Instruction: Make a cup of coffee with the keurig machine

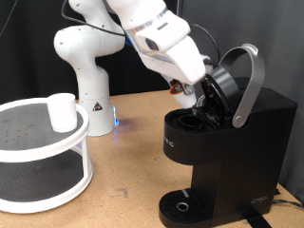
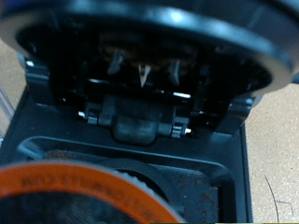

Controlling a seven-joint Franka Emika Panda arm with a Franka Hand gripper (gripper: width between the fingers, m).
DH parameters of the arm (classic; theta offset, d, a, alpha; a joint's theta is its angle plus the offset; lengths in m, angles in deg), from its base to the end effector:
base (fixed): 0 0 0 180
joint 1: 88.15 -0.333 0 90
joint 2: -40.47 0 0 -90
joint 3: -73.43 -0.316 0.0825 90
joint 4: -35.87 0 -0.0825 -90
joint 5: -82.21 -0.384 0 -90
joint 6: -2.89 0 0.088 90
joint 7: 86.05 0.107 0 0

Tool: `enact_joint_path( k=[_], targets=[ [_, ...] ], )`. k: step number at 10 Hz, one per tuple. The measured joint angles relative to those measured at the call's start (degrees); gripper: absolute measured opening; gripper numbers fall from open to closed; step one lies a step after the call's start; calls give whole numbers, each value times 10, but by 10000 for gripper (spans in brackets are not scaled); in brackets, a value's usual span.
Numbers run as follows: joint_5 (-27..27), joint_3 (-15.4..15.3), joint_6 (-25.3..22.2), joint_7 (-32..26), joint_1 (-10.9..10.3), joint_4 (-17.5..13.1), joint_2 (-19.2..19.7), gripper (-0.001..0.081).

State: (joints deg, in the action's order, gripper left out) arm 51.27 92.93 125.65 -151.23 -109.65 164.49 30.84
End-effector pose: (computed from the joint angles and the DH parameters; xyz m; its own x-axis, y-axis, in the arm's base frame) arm 0.5022 0.0353 0.4450 0.6076 0.6627 0.4379 0.7884 -0.5700 -0.2314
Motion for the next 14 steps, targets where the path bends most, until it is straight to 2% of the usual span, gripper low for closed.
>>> enact_joint_path(
  k=[6,14],
  targets=[
    [0,-24,35,4,0,12,28,428],
    [0,-30,57,11,0,16,53,428]
  ],
)
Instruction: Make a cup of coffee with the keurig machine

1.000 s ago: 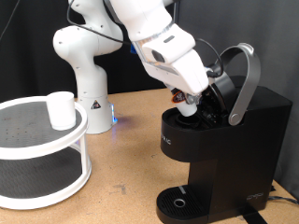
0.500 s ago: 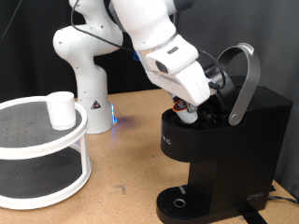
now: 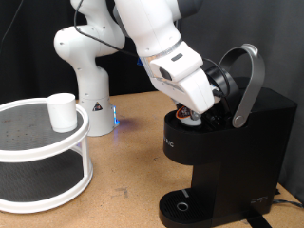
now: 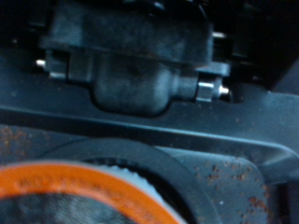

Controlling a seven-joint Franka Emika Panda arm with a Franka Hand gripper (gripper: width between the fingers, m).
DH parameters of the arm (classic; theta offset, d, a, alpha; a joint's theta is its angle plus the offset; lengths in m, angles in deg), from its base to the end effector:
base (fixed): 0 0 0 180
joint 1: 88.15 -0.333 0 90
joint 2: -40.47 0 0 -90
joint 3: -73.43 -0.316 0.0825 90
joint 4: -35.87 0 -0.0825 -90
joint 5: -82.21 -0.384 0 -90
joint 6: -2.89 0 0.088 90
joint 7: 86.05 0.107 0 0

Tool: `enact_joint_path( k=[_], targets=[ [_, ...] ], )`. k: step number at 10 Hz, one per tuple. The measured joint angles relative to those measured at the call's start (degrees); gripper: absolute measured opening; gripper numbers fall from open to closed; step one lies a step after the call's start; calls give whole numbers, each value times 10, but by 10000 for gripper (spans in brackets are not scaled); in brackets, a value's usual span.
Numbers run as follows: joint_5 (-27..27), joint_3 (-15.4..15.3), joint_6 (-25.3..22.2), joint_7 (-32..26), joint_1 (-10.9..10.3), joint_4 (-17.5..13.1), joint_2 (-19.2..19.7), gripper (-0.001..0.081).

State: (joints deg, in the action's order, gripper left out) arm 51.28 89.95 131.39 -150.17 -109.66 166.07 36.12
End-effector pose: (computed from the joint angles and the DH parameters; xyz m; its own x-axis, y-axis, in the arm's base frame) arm 0.5102 0.0585 0.3955 0.6279 0.6819 0.3751 0.7750 -0.5919 -0.2213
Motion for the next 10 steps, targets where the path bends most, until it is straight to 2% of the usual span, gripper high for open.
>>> enact_joint_path(
  k=[1,2,3,4,5,7,10],
  targets=[
    [0,0,1,3,0,0,1,428],
    [0,0,2,3,1,0,3,505],
    [0,0,3,3,1,0,5,688],
    [-1,0,4,3,1,0,6,688],
    [-7,1,4,1,1,0,7,770],
    [-24,4,-4,-14,1,-3,6,800],
    [-43,17,-57,-47,7,-11,-16,800]
  ],
)
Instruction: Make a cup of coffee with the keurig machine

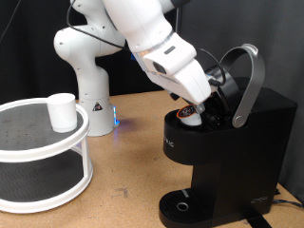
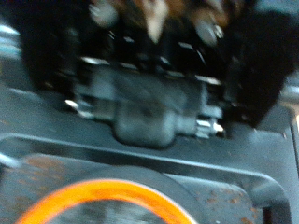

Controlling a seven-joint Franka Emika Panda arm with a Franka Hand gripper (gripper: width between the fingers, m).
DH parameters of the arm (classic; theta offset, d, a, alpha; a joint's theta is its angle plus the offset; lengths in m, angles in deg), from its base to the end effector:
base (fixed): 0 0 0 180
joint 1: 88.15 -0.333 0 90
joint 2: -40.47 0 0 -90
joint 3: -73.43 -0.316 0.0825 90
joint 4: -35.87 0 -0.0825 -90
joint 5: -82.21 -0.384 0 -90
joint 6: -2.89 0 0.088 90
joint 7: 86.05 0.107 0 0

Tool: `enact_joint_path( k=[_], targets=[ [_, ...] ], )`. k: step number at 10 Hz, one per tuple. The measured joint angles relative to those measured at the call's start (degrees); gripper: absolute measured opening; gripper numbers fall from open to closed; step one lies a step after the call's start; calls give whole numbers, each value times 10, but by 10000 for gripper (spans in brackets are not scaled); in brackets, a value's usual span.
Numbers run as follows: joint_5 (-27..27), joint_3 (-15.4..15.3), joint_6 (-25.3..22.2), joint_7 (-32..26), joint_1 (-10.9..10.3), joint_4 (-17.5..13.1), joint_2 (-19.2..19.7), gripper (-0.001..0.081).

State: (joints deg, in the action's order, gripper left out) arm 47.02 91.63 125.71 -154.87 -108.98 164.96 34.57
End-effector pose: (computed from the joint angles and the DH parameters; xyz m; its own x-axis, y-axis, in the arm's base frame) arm 0.5064 0.0459 0.4117 0.6071 0.6651 0.4348 0.7931 -0.5408 -0.2802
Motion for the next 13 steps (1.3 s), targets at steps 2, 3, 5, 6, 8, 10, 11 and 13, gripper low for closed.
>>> enact_joint_path(
  k=[2,3,5,6,8,10,11,13],
  targets=[
    [16,6,-30,-3,3,0,-16,800],
    [29,6,-34,1,5,1,-21,800],
    [54,3,-29,19,5,7,-21,800],
    [60,-1,-21,29,4,11,-16,800],
    [59,-9,-3,36,2,15,3,800],
    [46,-13,10,33,0,14,11,800],
    [37,-14,9,29,0,14,11,800],
    [17,-15,1,12,0,14,11,800]
  ],
)
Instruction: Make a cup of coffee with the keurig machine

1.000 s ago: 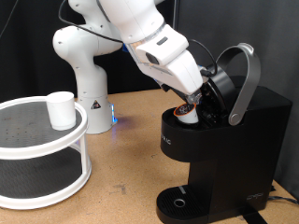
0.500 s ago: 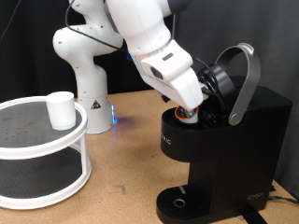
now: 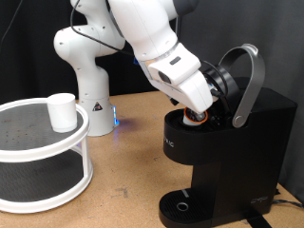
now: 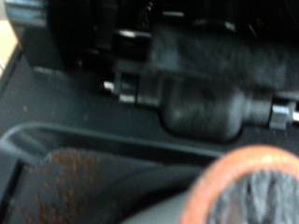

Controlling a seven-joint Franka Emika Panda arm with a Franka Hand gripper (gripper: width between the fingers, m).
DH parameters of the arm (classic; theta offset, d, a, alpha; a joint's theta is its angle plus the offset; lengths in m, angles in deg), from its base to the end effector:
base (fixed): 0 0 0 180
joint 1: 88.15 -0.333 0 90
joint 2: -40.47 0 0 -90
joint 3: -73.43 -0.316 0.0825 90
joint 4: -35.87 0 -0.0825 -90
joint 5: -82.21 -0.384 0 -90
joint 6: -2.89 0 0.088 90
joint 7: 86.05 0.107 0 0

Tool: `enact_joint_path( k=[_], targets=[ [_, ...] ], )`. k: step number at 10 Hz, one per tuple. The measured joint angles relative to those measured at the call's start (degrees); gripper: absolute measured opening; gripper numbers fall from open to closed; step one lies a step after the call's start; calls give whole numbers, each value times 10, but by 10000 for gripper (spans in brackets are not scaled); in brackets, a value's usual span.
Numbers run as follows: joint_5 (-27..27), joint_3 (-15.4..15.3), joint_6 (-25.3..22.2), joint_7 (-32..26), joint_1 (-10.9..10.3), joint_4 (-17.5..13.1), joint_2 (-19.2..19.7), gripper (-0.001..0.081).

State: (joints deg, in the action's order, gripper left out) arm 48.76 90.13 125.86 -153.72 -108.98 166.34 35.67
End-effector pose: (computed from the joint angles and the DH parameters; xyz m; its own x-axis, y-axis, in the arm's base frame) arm 0.5000 0.0583 0.3913 0.6090 0.6951 0.3819 0.7931 -0.5310 -0.2983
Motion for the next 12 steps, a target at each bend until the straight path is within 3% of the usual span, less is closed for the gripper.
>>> enact_joint_path(
  k=[12],
  targets=[
    [-4,1,-37,-11,2,4,-34,800]
  ],
)
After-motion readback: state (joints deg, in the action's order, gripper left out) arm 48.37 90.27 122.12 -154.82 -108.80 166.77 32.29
